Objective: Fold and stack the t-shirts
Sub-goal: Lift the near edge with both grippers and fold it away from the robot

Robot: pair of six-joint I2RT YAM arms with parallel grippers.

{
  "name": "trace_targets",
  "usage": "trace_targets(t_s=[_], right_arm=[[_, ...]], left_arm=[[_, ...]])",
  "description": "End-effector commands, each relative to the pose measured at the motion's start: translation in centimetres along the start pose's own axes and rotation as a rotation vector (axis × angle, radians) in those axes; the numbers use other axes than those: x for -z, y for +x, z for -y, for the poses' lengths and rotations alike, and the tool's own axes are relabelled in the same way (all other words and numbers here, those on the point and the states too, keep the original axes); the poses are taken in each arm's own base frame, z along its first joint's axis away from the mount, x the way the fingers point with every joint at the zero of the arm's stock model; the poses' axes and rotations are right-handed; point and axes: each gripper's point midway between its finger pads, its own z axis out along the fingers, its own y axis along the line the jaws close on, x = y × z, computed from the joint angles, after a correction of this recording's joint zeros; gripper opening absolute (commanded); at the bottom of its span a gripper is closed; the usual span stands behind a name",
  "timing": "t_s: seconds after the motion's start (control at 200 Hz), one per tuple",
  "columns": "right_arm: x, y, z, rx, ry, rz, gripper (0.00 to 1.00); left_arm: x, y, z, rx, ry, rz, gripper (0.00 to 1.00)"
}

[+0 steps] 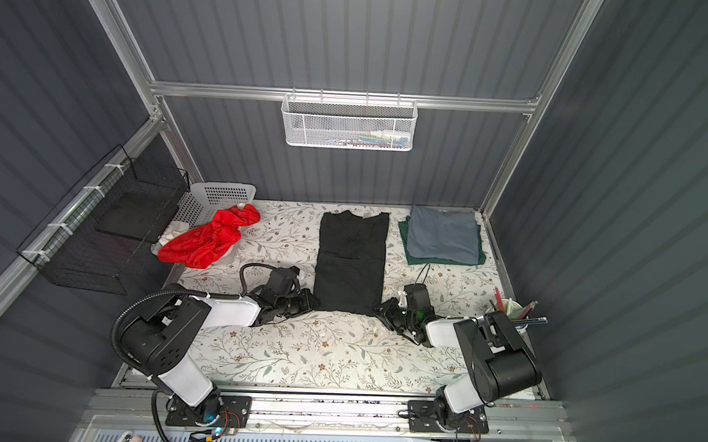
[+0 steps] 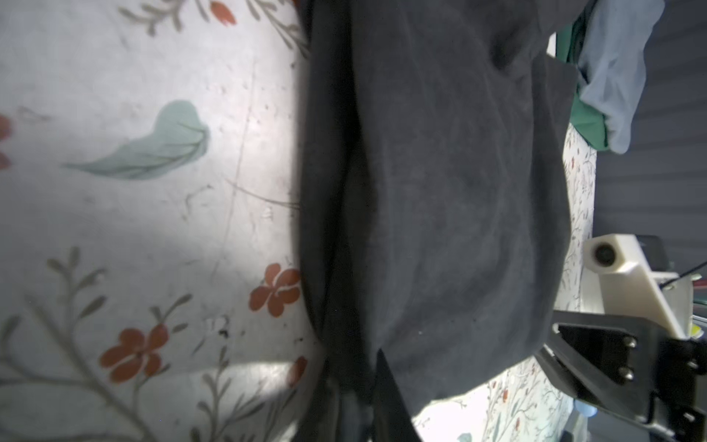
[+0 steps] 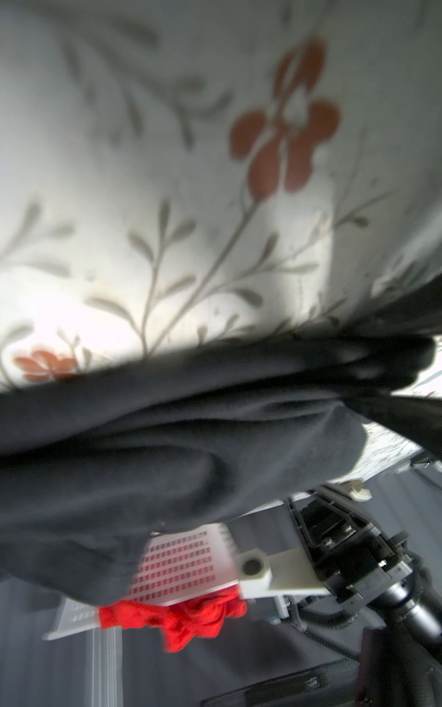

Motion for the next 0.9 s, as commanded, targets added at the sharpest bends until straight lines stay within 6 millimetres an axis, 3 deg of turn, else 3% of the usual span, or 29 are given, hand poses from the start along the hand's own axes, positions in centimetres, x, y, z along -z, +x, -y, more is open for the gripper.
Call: trace_targets(t_s=[0.0,0.08,0.31,0.52,0.895], right_arm=[[-0.1,1.2,2.8,-0.031,0.107,-0.046,0.10],[0.2,1.0,2.7,-0.018,0.114,-0.038,0.00],[1.6,0.6,2.0,0.036,0.148,-0.009,0.00],[3.5,0.2,-0.7,0.072,0.097,0.030,0.00],[7.1,-0.2,-5.2,0.129,0.019,0.092,0.00]], left_arm=[[-0.5,2.7,-2.6,0.021,-0.097,-0.108,0.00],[-0.4,2.5,-2.3,0.006,-0.099,-0.113,0.00],[1.8,0.7,-0.5,-0.106,-0.129,-0.089,0.00],[3.9,-0.7,2.5,-0.176,-0.082,-0.068,0.00],[6.9,-1.5,5.6,-0.196,-0.004,-0.022,0.00]])
